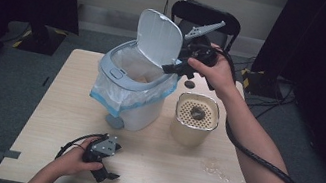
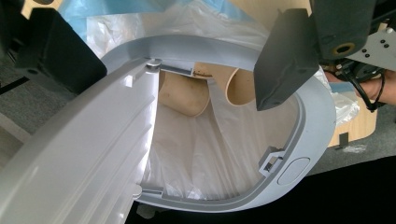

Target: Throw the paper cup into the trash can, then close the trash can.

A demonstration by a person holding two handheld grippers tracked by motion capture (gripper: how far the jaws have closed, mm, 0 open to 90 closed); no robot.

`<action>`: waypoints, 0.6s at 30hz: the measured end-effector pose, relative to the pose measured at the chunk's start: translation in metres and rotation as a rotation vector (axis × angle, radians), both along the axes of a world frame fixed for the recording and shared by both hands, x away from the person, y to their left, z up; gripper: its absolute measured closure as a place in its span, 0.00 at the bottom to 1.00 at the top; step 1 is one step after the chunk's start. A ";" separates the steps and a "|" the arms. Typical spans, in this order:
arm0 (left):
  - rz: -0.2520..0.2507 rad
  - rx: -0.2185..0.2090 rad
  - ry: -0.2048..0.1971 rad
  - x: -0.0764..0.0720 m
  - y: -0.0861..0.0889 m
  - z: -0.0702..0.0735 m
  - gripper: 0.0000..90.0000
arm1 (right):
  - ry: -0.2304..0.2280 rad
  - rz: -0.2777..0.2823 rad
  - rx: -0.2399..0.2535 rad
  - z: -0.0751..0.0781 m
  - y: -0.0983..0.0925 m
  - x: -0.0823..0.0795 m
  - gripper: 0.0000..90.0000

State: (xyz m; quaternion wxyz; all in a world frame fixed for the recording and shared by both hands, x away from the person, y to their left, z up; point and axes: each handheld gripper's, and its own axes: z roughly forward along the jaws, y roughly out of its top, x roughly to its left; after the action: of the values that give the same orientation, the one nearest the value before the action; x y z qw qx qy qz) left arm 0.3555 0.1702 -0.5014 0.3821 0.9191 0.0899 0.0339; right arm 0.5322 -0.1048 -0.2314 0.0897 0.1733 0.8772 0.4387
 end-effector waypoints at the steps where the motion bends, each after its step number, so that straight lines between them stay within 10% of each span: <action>1: 0.000 0.000 0.000 0.000 0.000 0.000 0.00 | -0.005 0.000 0.000 0.001 0.000 0.000 0.18; 18: 0.000 0.000 0.000 0.000 0.000 0.000 0.00 | -0.032 0.046 -0.020 0.006 0.023 -0.011 0.15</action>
State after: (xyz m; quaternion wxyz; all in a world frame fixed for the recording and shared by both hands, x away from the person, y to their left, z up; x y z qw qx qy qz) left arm 0.3555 0.1701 -0.5014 0.3823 0.9190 0.0901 0.0337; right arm 0.5207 -0.0817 -0.2255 0.0953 0.1454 0.8837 0.4345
